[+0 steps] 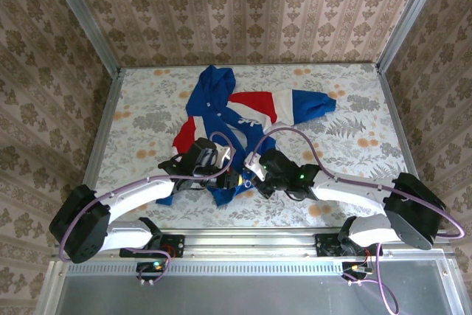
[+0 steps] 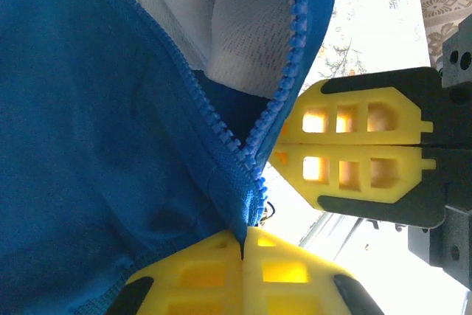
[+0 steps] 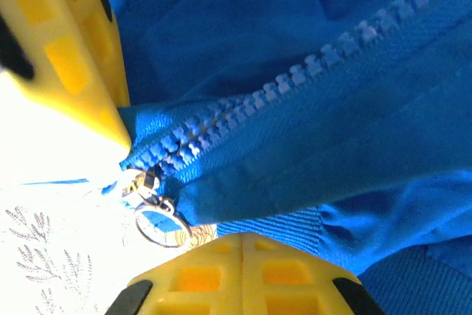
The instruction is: Zip up the jacket
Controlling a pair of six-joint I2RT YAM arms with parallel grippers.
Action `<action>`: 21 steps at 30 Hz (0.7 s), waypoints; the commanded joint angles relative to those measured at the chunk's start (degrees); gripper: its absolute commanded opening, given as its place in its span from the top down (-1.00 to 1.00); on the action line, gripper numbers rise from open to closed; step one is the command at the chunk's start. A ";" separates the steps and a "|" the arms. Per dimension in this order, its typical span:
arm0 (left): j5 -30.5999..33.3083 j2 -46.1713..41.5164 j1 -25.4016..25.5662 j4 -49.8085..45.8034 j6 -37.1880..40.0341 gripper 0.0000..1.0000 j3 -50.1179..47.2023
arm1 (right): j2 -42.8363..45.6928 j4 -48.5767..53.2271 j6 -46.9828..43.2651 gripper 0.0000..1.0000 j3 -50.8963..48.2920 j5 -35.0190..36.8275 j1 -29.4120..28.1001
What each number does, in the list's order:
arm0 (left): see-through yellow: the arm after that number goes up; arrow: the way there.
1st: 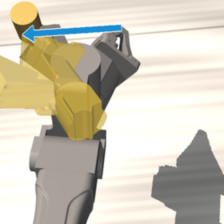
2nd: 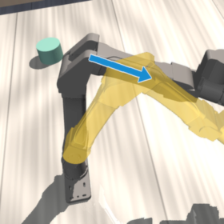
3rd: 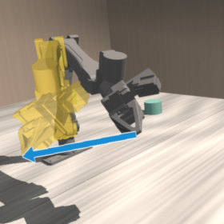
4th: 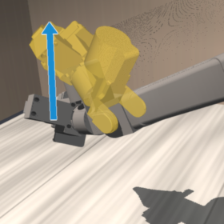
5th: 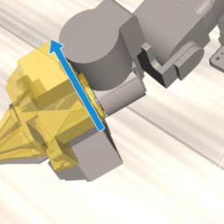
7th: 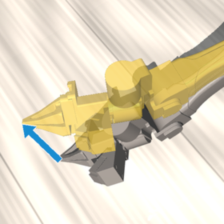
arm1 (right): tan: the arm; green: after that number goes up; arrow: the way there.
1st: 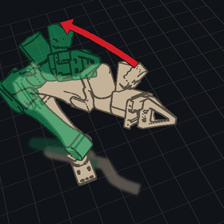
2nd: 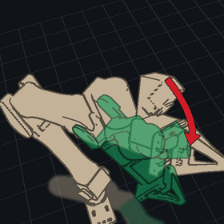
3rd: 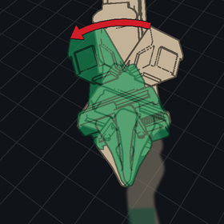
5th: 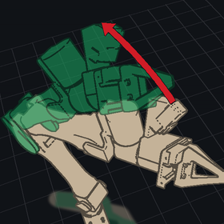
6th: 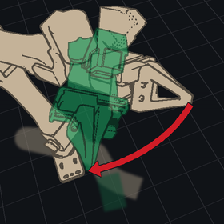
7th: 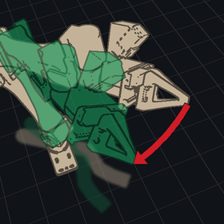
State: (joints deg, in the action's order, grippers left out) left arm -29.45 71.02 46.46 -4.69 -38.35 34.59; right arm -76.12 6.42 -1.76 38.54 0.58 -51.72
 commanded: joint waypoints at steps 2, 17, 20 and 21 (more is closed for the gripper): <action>-1.36 -0.36 -0.23 -1.29 -0.26 1.00 0.35 | 2.84 -1.66 -2.03 1.00 -0.49 2.80 -0.72; -2.30 -0.45 -0.23 -1.28 -0.18 1.00 0.79 | 7.12 -6.23 -2.54 0.30 -5.83 -1.29 -2.02; -2.45 -0.36 -0.23 -1.38 -0.24 1.00 1.05 | 6.79 -6.66 -2.72 0.18 -6.11 -0.59 -2.88; -2.44 -0.36 -0.23 -1.46 -0.24 1.00 1.18 | 6.43 -6.90 -2.84 0.16 -6.11 -0.43 -3.09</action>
State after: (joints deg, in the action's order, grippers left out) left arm -30.39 71.02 46.41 -4.69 -38.35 34.59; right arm -70.39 2.20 -4.27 33.23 -0.01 -53.95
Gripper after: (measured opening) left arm 0.048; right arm 0.412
